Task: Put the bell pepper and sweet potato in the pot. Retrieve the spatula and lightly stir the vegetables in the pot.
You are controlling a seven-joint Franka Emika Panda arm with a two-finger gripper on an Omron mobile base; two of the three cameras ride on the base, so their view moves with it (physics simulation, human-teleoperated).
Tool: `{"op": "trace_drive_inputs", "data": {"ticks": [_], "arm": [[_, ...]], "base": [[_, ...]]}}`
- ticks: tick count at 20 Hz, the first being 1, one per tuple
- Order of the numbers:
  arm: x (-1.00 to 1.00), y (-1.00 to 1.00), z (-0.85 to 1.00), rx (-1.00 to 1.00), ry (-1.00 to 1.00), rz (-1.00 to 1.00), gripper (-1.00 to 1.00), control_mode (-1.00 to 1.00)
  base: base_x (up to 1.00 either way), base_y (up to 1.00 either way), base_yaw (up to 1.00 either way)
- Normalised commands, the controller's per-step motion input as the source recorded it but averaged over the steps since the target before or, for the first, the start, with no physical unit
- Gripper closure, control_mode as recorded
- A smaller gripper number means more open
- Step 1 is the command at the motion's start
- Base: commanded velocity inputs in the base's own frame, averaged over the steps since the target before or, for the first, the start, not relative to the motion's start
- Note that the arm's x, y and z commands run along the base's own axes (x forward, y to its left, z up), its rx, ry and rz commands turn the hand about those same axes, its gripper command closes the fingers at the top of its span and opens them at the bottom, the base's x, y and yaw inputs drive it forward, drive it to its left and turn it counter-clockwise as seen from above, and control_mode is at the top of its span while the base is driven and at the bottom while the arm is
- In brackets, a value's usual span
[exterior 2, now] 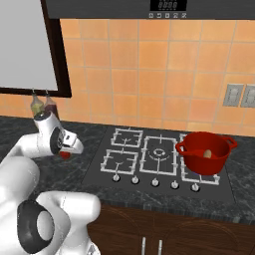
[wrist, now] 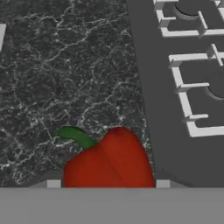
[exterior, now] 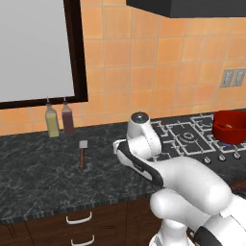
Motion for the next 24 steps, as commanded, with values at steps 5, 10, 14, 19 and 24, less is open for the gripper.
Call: {"op": "trace_drive_inputs", "data": {"ticks": [5,10,14,19,24], "arm": [[0.07,-0.99,1.00,0.01,-0.04,-0.26,1.00,-1.00],[0.18,-1.00,0.93,0.00,-0.01,-0.27,1.00,-1.00],[0.21,-1.00,0.62,0.00,0.00,-0.27,1.00,-1.00],[0.15,-1.00,0.56,0.04,0.00,-0.26,1.00,-1.00],[0.26,-1.00,0.31,0.09,0.00,-0.24,1.00,-1.00]], "base": [[0.00,0.00,0.00],[0.00,0.00,0.00],[0.00,0.00,0.00],[0.00,0.00,0.00],[0.00,0.00,0.00]]}}
